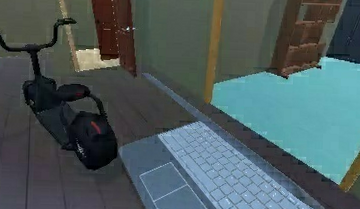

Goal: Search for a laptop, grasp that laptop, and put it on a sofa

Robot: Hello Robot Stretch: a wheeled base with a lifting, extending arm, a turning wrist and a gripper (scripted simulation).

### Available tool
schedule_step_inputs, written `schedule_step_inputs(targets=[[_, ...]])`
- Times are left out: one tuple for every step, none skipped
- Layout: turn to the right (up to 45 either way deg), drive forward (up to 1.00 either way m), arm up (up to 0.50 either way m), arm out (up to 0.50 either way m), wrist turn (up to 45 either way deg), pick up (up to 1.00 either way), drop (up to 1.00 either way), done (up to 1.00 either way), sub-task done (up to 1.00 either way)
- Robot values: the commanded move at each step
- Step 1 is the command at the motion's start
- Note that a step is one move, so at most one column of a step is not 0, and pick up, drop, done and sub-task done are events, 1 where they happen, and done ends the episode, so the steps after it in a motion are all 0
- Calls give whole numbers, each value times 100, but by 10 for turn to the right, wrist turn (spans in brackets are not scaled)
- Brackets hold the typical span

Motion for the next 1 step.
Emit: schedule_step_inputs(targets=[[450, 0, 0, 0, 0, 0, 0, 0, 0]])
